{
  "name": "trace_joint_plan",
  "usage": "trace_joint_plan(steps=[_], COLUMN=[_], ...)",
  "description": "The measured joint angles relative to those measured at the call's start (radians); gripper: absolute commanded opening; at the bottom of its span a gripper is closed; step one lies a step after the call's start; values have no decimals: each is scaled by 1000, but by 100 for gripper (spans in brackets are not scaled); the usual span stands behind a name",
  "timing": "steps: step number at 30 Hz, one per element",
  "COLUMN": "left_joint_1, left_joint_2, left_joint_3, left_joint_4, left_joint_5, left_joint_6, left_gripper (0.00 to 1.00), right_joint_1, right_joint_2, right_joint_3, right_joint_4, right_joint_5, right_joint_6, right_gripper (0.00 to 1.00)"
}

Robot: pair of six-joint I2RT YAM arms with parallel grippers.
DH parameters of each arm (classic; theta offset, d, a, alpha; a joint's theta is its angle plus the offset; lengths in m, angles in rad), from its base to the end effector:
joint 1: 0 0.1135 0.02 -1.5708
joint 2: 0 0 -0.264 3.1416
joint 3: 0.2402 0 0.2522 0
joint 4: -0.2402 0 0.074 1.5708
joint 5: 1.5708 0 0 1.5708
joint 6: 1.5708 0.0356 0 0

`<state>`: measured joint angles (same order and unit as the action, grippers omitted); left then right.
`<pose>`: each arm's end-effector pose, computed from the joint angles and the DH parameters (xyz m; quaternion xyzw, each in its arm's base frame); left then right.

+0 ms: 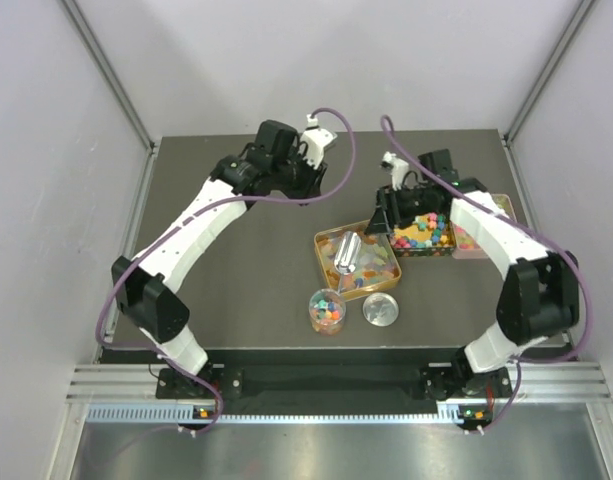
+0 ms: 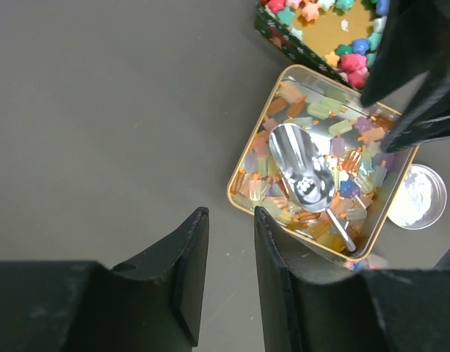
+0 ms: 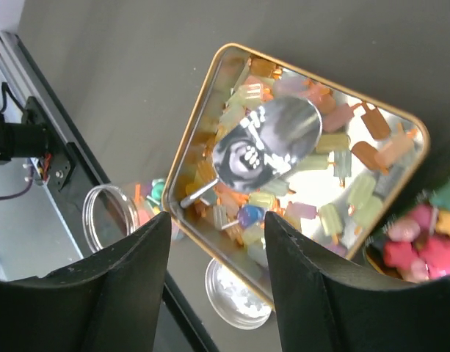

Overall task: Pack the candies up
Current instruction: Pick up the spatula from the storage box.

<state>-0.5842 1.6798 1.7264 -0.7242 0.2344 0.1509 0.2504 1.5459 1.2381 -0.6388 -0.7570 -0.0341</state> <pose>0.3085 -0.2139 0.3792 0.3690 0.8178 -0.1952 0.3962 0.3073 0.1038 0.2793 -0.2377 0.8593 0.3804 0.2457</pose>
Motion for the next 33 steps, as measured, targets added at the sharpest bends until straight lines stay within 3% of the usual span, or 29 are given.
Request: trace_joint_plan(steps=[10, 14, 30, 33], left_joint_1=[49, 69, 93, 93], left_joint_2=[-109, -107, -98, -98], left_joint_3=[-61, -61, -61, -61], left_joint_4=[8, 8, 8, 8], left_joint_5=[-11, -8, 8, 8], left_joint_6=[-6, -11, -10, -10], left_gripper=[37, 37, 38, 38], right_joint_1=[51, 51, 81, 88], right_joint_2=[321, 372, 513, 533], right_joint_3=[247, 280, 377, 388], right_joint_4=[-14, -35, -183, -197], right_joint_5=[182, 203, 101, 78], right_joint_6=[-75, -114, -273, -289], right_gripper=[58, 58, 52, 47])
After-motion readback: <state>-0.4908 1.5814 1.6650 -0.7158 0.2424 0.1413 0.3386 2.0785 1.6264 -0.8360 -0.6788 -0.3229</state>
